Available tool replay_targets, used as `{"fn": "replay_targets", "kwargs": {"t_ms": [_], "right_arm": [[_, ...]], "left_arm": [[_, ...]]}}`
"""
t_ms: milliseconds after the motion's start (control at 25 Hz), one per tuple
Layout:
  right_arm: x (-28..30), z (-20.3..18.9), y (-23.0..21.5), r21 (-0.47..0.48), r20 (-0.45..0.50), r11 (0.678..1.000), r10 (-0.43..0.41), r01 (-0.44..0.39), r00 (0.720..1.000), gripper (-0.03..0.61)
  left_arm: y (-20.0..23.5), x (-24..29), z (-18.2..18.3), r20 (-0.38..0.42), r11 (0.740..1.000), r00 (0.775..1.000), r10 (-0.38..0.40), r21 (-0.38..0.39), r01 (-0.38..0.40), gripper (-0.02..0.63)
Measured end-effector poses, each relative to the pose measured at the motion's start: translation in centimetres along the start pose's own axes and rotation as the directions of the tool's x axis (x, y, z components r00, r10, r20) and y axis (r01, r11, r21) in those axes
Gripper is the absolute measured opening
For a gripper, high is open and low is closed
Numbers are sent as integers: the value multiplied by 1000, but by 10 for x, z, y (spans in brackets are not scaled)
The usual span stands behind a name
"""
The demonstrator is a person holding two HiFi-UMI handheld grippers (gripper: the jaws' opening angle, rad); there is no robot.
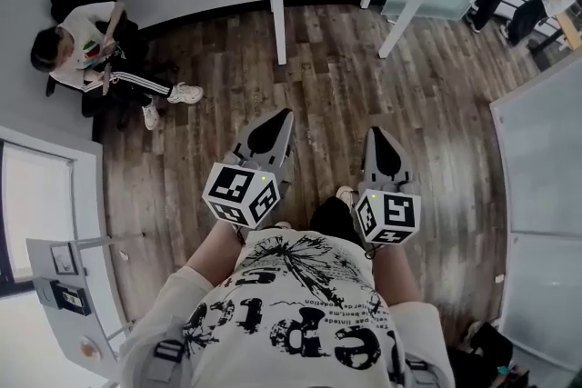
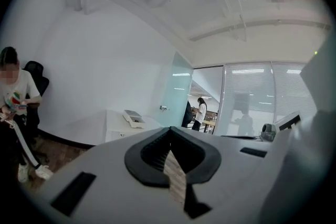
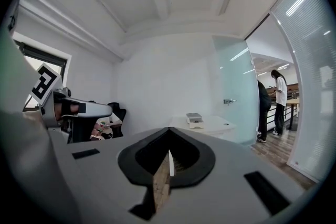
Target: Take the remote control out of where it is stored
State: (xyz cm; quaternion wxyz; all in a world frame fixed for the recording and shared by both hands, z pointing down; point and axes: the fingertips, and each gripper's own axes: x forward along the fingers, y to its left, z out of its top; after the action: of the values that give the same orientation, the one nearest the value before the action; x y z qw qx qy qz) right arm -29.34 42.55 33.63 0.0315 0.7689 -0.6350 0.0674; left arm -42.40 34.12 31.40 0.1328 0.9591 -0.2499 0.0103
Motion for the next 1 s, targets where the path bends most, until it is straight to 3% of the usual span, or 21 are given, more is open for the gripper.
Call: {"fn": "replay_targets", "kwargs": {"t_ms": [280, 640, 1000], "right_arm": [[65, 15, -84, -6, 11, 994, 112, -112, 994, -6], [115, 39, -207, -14, 28, 985, 175, -174, 984, -6], [175, 28, -257, 43, -8, 987, 157, -156, 988, -6]], "left_arm": [[-11, 92, 6, 32, 994, 994, 107, 0, -107, 9], [-60, 214, 13, 77, 986, 983, 166, 12, -167, 9], [-38, 297, 6, 7, 986, 986, 167, -5, -167, 9]]}}
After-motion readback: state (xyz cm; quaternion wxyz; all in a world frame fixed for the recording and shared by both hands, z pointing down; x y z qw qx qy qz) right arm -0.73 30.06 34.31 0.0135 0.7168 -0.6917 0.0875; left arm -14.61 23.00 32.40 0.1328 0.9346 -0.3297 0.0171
